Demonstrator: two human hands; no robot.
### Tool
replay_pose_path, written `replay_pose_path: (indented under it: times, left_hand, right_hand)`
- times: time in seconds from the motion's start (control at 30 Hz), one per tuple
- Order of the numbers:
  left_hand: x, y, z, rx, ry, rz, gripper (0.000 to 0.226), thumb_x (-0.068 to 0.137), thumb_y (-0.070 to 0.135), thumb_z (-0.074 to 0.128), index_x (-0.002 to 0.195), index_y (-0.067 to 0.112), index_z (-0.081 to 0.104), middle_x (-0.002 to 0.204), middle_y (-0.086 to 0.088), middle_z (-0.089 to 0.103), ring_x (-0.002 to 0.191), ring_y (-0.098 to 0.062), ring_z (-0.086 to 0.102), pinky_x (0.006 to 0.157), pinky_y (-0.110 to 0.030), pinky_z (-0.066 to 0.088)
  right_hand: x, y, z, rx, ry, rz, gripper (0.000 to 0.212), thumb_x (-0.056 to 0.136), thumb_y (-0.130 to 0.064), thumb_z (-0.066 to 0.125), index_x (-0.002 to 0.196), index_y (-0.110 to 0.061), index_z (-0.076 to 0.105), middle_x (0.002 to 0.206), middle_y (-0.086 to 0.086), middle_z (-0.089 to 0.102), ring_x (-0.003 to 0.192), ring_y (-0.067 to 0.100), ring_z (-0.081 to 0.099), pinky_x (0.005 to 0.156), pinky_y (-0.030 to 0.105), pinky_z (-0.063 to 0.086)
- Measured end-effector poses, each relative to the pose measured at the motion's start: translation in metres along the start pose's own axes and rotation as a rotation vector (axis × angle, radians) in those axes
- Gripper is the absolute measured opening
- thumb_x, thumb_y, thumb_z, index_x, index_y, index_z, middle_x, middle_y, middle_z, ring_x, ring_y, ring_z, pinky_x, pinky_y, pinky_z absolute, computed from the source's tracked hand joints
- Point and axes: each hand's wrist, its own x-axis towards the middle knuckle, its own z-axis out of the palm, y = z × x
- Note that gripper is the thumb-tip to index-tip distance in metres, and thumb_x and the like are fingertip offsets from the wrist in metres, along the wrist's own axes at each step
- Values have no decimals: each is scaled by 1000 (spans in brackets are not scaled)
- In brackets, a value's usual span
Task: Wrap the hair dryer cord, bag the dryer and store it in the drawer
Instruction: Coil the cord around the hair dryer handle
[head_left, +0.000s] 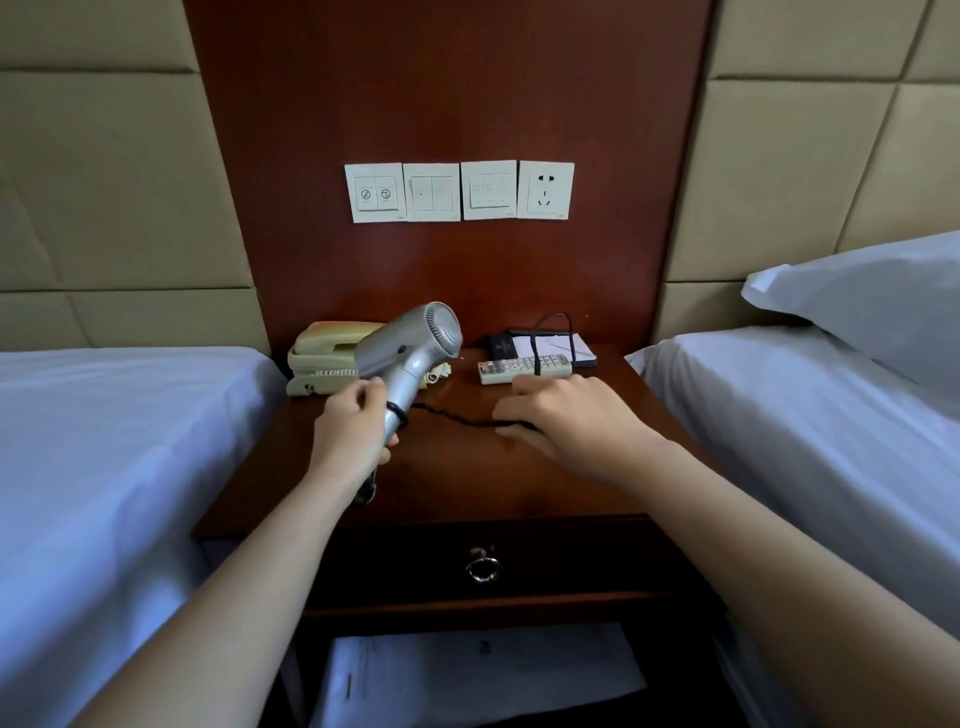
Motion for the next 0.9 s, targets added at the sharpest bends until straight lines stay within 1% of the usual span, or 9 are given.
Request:
replay_pose_path:
  times: [0.07,0.13,0.23,0.33,0.43,0.53,0.67,0.77,0.9]
  left_hand:
    - [-3,2,0,112,-86,83,23,89,40,53,97,20,61,70,-4,62,53,-17,57,42,-23,43]
    - [-5,4,0,191,-173,153,25,79,45,65,94,25,62,73,0,63,66,-20,61,56,-34,50]
    - [-9,6,5,315,-239,193,32,73,45,72,94,24,62,76,0,62,69,-15,58,59,-30,42]
    - [-16,11,9,372,-248,198,50,65,61,70,88,19,60,76,-3,63,70,-17,58,57,-30,38]
    - [-22,17,12,434,-279,170,61,54,75,52,83,22,56,80,-3,61,75,-23,59,57,-32,42]
    - [-27,23,15,501,-273,153,50,63,61,37,85,20,54,88,-8,60,81,-32,57,67,-38,48]
    - [-26,25,16,595,-227,220,36,88,54,39,89,23,57,88,-6,61,81,-31,59,62,-36,45]
    - [-27,24,15,634,-217,262,34,91,53,40,92,24,57,88,-7,61,84,-33,60,68,-40,50]
    - [-29,28,13,710,-247,315,33,93,47,36,93,20,57,89,-8,61,81,-32,58,68,-38,49]
  right_hand:
    - [2,0,-1,32,82,-25,26,91,-37,45,97,-22,66,91,3,59,70,32,64,48,32,39]
    - [5,-1,-4,53,156,-11,26,87,-37,47,90,-22,68,80,3,59,57,29,62,42,28,32]
    - [9,-4,-5,110,165,-1,38,87,-43,34,91,-24,67,79,4,57,55,31,59,42,29,32]
    - [11,-10,-5,118,165,-32,43,87,-43,30,92,-21,67,77,5,55,54,32,58,41,30,33]
    - [12,-21,-5,125,198,-73,35,87,-37,37,90,-23,68,72,4,54,48,31,54,38,30,31]
    - [14,-28,-6,148,178,-85,37,90,-41,37,94,-25,69,76,1,55,54,28,56,40,31,35]
    - [16,-17,-8,416,142,57,25,90,-38,53,86,-17,65,78,-4,53,69,16,53,58,38,45]
    - [14,-5,-8,448,128,176,24,92,-34,52,83,-14,62,70,-4,56,66,16,52,59,37,43]
    - [10,10,-4,327,125,321,28,96,-36,44,75,-18,49,55,-7,43,52,12,41,56,34,33]
